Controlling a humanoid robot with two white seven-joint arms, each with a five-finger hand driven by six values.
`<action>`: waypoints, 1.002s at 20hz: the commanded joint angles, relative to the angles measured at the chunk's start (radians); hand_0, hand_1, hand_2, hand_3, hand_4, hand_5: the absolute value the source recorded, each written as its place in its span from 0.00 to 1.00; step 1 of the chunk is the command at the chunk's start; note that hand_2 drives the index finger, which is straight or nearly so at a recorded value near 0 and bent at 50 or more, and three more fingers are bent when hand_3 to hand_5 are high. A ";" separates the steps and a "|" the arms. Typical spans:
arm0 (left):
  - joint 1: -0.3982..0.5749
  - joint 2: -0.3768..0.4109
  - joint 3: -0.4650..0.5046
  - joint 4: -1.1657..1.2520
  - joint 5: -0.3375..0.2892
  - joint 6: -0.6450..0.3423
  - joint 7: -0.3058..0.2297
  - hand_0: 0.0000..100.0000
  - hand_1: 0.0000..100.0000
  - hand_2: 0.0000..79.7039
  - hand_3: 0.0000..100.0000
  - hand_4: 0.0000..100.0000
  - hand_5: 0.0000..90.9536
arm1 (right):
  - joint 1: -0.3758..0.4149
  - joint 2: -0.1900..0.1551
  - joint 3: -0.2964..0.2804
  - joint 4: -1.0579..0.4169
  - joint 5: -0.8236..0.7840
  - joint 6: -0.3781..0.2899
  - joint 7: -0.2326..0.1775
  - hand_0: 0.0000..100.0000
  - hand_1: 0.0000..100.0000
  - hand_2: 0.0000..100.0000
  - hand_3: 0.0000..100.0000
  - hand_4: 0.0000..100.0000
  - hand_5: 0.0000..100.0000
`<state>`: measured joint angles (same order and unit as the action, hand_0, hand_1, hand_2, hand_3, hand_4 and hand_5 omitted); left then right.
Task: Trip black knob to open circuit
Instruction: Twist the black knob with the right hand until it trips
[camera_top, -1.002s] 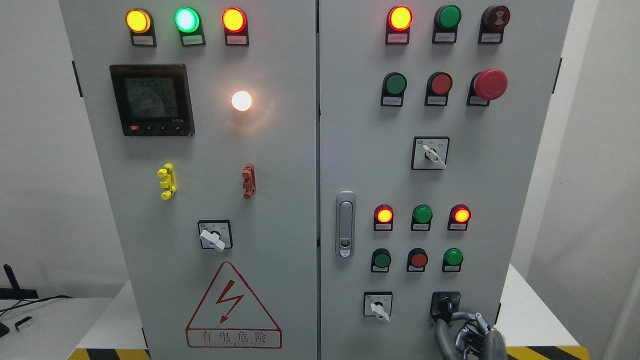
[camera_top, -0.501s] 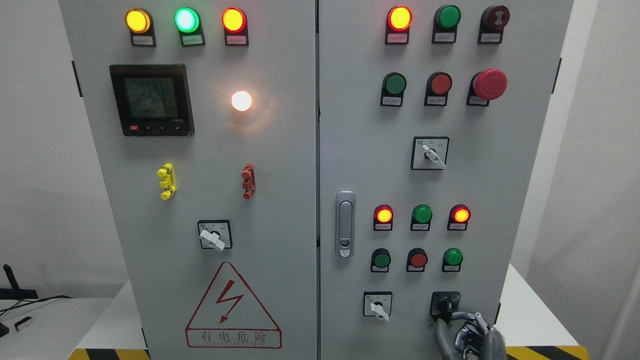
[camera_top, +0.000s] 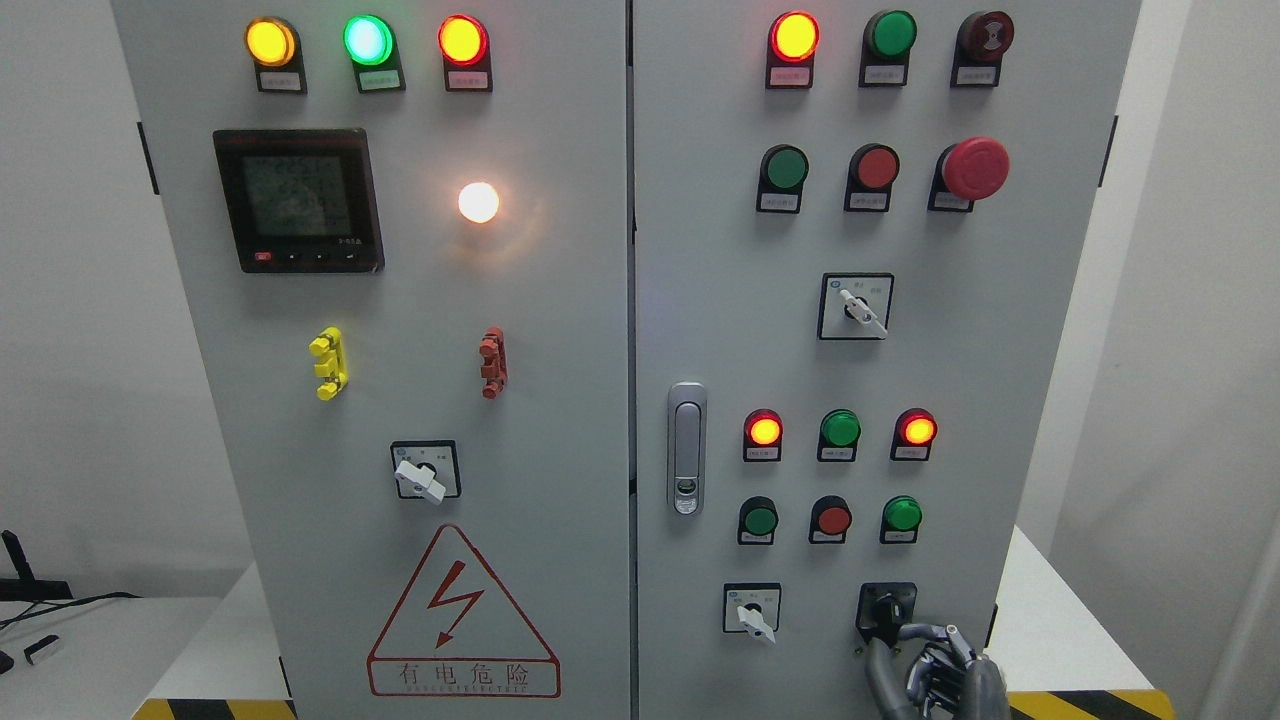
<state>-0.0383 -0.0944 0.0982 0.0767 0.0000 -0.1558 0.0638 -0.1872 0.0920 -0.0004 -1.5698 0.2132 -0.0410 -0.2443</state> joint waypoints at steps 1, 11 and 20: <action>0.000 0.001 0.000 0.000 0.005 -0.001 0.001 0.12 0.39 0.00 0.00 0.00 0.00 | 0.000 0.000 -0.009 0.001 0.000 0.000 0.000 0.41 0.75 0.54 0.95 1.00 1.00; 0.000 -0.001 0.000 0.000 0.005 -0.001 0.001 0.12 0.39 0.00 0.00 0.00 0.00 | 0.000 0.000 -0.001 0.001 0.000 0.000 0.002 0.41 0.75 0.54 0.95 1.00 1.00; 0.000 -0.001 0.000 0.000 0.005 -0.001 0.001 0.12 0.39 0.00 0.00 0.00 0.00 | 0.000 0.000 0.000 -0.003 0.000 0.000 0.017 0.41 0.75 0.54 0.96 1.00 1.00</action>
<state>-0.0383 -0.0945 0.0982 0.0767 0.0000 -0.1558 0.0638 -0.1873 0.0920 -0.0003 -1.5702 0.2132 -0.0410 -0.2396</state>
